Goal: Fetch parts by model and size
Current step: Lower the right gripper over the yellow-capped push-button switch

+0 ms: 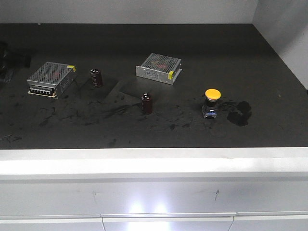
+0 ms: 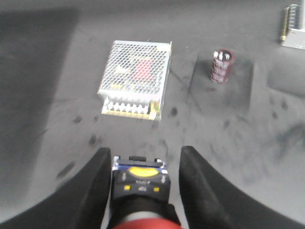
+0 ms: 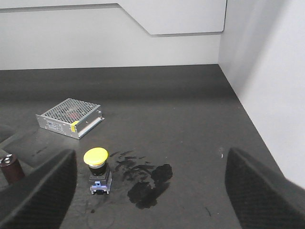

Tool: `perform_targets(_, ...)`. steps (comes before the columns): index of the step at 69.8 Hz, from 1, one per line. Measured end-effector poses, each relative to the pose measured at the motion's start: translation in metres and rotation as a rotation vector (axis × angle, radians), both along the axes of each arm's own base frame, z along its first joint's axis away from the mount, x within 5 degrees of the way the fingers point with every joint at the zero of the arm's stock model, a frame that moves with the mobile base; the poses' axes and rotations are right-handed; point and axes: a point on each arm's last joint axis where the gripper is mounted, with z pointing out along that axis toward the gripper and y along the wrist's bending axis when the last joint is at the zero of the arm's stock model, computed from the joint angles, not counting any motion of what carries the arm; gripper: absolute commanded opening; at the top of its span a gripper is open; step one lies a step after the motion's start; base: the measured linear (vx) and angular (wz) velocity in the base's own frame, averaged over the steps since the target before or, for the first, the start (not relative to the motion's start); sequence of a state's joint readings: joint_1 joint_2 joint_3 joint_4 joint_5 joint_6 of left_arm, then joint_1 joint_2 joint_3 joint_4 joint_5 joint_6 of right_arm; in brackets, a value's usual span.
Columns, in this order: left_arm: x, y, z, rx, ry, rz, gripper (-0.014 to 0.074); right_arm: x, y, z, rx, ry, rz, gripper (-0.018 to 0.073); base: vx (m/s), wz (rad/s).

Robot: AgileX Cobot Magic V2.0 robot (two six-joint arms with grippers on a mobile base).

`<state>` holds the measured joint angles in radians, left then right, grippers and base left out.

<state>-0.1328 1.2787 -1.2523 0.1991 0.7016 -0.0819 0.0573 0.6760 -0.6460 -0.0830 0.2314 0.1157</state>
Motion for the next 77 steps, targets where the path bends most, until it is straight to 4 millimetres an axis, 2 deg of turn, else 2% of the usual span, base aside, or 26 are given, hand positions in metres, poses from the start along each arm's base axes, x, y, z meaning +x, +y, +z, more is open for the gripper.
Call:
perform_targets(20, -0.087, 0.01, -0.017, -0.016, -0.16, -0.03, -0.0006, 0.0, 0.0, 0.0, 0.0, 0.003, 0.0, 0.0595, 0.0, 0.0)
perform_targets(43, -0.179, 0.023, -0.022, 0.003, -0.401, -0.033, -0.0006, 0.0, 0.0, 0.001, 0.002, -0.014, 0.001, 0.0595, 0.0, 0.0)
perform_targets(56, -0.199, 0.026, -0.026, 0.001, -0.451, -0.028, -0.0006, 0.0, 0.004, 0.001, 0.004, -0.016, 0.028, 0.0595, 0.0, 0.0)
perform_targets(68, -0.202, 0.027, -0.025, 0.001, -0.459, -0.027, -0.0006, 0.009, 0.023, 0.002, -0.007, 0.019, 0.149, 0.0595, 0.0, 0.0)
perform_targets(77, -0.202, 0.027, -0.025, 0.002, -0.459, -0.027, -0.0006, 0.025, 0.037, 0.009, -0.033, 0.079, 0.206, 0.0595, 0.0, 0.0)
